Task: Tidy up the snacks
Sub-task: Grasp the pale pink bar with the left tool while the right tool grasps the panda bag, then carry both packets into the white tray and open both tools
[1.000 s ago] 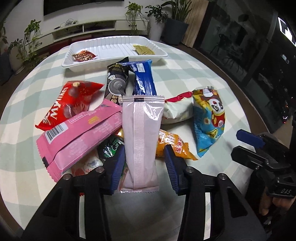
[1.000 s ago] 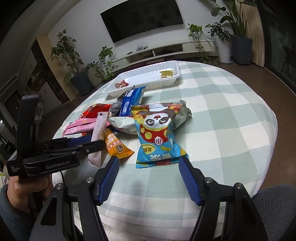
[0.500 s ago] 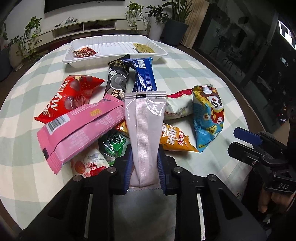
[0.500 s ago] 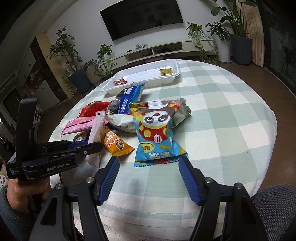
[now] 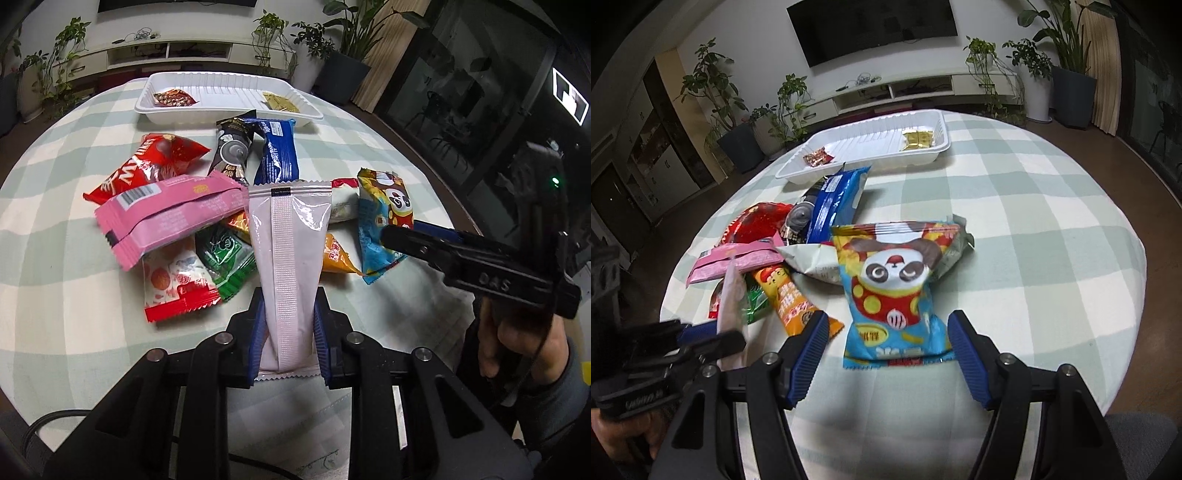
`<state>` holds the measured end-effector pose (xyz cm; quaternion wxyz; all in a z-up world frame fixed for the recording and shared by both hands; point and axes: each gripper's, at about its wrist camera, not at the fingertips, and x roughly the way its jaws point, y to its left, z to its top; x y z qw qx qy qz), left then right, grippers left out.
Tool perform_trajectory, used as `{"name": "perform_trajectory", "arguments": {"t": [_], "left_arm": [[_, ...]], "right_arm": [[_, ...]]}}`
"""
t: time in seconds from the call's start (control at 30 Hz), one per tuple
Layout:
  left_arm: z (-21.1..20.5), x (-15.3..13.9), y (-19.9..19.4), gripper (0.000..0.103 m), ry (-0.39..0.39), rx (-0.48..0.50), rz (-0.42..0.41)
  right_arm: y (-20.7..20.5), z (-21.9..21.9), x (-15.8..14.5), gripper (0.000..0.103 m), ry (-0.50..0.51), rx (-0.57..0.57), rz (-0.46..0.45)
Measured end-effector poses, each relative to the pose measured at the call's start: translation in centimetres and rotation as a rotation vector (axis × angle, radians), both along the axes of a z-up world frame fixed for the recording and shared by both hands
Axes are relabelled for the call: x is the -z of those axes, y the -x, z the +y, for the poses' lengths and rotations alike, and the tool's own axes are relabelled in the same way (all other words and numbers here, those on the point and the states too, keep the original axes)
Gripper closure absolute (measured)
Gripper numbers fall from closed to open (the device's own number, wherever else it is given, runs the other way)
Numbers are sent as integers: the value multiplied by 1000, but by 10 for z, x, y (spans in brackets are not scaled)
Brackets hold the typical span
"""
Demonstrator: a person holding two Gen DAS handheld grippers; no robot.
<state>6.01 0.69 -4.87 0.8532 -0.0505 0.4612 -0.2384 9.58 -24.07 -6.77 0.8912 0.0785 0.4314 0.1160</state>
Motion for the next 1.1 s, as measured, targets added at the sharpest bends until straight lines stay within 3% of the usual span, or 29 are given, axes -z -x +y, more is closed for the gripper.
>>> {"name": "perform_trajectory", "arguments": {"t": [0.13,0.27,0.5,0.87,1.1], "left_arm": [[5,-2,1,81,8,-15,-7],[6,0,1,81,12,-18,-5],[7,0,0,81,18,-23,-9],[22,-19,6,81,80,-18,-7],[65,-69,-7,81,129,-58,-71]], "right_arm": [[-9,5,6,34,16,-4,21],[-11,2,14,49,-14,-12,48],[-7,0,10,61,-45,-28,33],[22,-21,-10,64,-177,-38,26],[6,-82,-45,65,-228,65,-29]]}}
